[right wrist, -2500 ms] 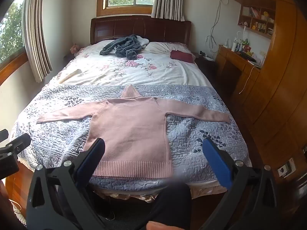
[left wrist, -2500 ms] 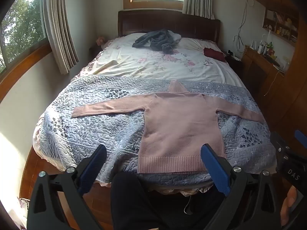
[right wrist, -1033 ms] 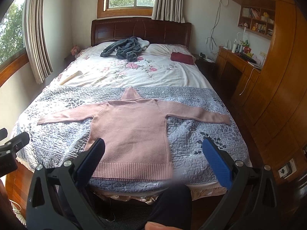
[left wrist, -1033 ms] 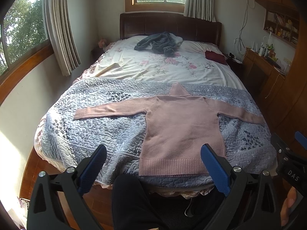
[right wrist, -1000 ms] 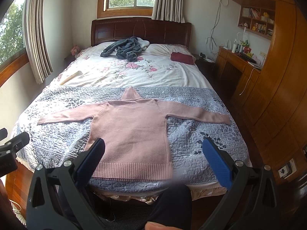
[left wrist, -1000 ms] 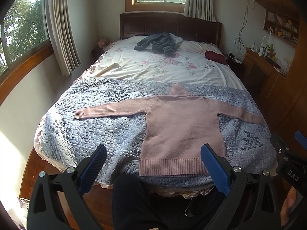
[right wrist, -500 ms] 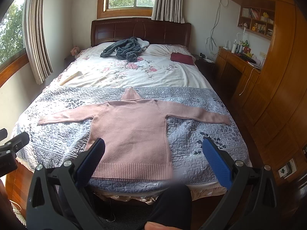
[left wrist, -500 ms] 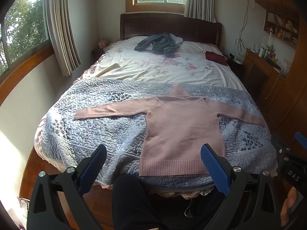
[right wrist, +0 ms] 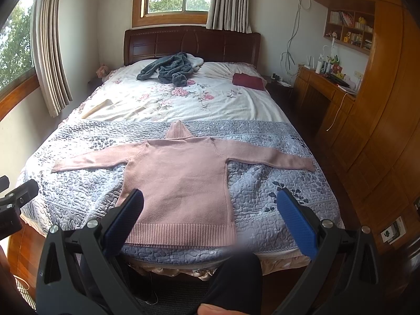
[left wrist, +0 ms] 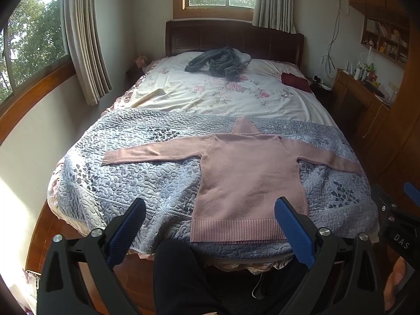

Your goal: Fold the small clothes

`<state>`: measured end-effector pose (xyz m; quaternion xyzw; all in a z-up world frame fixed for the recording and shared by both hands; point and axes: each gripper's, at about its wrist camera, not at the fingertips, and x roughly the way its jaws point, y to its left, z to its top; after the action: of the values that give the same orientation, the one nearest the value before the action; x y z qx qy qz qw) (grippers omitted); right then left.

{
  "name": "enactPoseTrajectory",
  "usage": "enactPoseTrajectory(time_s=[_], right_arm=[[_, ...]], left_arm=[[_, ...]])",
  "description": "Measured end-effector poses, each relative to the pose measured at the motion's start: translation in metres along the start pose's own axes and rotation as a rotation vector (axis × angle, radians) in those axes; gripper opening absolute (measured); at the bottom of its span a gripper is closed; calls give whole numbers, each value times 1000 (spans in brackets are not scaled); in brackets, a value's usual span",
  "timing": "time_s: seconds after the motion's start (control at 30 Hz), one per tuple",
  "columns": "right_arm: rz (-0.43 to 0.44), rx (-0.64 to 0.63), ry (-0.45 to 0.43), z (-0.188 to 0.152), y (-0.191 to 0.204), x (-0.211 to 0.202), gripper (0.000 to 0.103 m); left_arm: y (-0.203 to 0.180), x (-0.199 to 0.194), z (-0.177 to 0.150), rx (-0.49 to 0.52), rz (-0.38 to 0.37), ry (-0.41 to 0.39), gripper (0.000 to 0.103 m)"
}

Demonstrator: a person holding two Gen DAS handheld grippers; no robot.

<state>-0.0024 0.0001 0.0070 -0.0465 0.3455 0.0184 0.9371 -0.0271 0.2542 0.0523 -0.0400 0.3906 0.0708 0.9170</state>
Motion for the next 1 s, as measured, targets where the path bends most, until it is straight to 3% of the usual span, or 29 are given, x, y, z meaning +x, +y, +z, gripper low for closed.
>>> enactPoseTrajectory(time_s=[0.73,0.9,1.0], right_arm=[[-11,-1,-36,-4,-1,-16,100],[-36,-17,-81,-5,-7,-20,100],[9,-31,-171,-9,-21,-15,100]], left_arm=[[2,-17,-5,-22,0,-39,99],[4,-23,-7,-32,21,-126,99],[10,-10,-8,-47,-45,-169,99]])
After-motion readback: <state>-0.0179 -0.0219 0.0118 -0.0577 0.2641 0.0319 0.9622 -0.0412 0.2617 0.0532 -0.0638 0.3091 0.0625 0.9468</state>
